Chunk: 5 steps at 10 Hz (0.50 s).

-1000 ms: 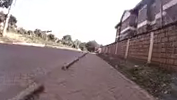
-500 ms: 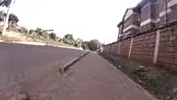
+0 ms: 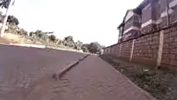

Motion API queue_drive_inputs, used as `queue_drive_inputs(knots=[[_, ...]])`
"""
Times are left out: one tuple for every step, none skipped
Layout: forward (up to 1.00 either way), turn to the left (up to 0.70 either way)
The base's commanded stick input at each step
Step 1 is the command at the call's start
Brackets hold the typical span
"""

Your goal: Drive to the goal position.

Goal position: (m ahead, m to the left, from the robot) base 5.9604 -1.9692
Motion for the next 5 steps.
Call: queue_drive_inputs(knots=[[0.7,0.0],[0.7,0.0],[0.7,0.0],[0.7,0.0],[0.7,0.0]])
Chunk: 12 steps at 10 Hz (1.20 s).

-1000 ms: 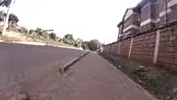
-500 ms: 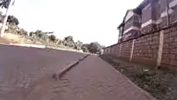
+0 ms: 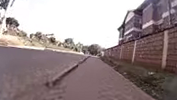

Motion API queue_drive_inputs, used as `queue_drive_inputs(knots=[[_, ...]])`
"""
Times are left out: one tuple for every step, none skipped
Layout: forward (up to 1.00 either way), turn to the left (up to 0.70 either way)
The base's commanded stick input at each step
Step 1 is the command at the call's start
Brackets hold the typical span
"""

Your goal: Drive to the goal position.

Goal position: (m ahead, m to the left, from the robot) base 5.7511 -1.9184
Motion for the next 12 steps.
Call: queue_drive_inputs(knots=[[0.7,0.0],[0.7,0.0],[0.7,0.0],[0.7,0.0],[0.7,0.0],[0.7,0.0],[0.7,0.0],[0.7,0.0],[0.7,0.0],[0.7,0.0],[0.7,-0.08],[0.7,-0.33]])
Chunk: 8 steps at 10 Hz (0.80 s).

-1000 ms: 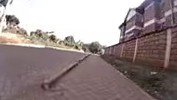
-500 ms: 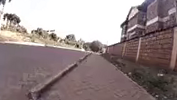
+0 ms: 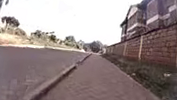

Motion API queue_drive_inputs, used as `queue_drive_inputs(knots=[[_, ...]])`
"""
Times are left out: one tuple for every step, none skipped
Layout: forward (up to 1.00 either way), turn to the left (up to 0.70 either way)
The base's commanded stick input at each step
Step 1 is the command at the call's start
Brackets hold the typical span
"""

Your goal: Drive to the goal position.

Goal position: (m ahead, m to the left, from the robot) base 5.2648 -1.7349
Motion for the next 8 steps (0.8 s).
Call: queue_drive_inputs(knots=[[0.7,-0.33],[0.7,-0.33],[0.7,-0.33],[0.7,-0.27],[0.7,-0.18],[0.7,-0.09],[0.7,-0.01],[0.7,0.0]])
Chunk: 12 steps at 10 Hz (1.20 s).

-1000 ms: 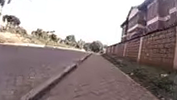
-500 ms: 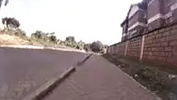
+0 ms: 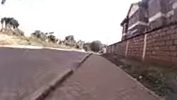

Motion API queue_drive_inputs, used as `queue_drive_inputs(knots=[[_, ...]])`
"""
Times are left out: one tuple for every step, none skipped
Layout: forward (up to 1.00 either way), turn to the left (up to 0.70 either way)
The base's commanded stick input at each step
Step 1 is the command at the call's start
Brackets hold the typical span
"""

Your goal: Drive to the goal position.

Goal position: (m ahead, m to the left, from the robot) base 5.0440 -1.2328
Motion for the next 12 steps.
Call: queue_drive_inputs(knots=[[0.7,0.0],[0.7,0.0],[0.7,0.0],[0.7,0.0],[0.7,0.0],[0.7,0.0],[0.7,0.0],[0.7,0.0],[0.7,0.0],[0.7,0.0],[0.7,0.0],[0.7,0.0]])
